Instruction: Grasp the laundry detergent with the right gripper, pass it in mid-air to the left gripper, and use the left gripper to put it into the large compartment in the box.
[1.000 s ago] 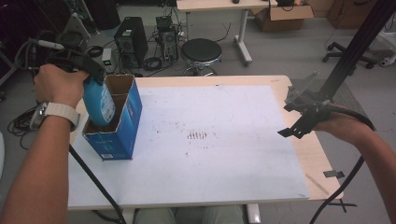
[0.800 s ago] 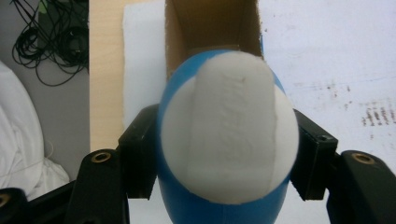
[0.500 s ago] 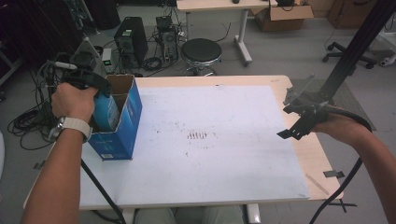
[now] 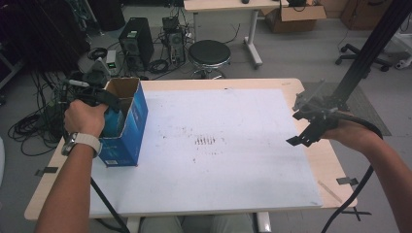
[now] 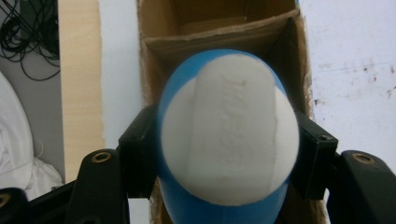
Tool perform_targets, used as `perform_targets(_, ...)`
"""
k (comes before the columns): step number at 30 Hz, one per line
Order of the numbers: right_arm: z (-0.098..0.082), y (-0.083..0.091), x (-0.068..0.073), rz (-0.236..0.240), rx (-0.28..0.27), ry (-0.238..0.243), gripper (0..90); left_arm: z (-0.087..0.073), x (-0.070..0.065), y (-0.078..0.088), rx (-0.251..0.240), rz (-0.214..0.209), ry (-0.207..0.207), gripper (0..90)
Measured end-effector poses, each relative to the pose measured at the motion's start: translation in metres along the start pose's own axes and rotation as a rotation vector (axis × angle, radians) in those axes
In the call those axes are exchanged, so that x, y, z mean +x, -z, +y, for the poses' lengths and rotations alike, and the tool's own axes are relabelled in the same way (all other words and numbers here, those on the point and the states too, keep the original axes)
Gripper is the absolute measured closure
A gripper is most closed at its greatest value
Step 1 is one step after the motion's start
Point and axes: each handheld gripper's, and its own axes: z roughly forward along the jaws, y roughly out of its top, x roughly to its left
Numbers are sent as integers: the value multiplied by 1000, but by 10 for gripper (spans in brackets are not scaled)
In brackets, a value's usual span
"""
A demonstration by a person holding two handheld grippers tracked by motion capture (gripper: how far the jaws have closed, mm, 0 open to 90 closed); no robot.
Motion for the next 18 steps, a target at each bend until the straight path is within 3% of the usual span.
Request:
perform_targets(8, -3, 0, -1, -5, 0, -7, 76, -4, -3, -18, 25, -14, 4, 381)
perform_targets(18, -6, -3, -1, -4, 2, -13, 76, -6, -4, -27, 49, -19, 0, 381)
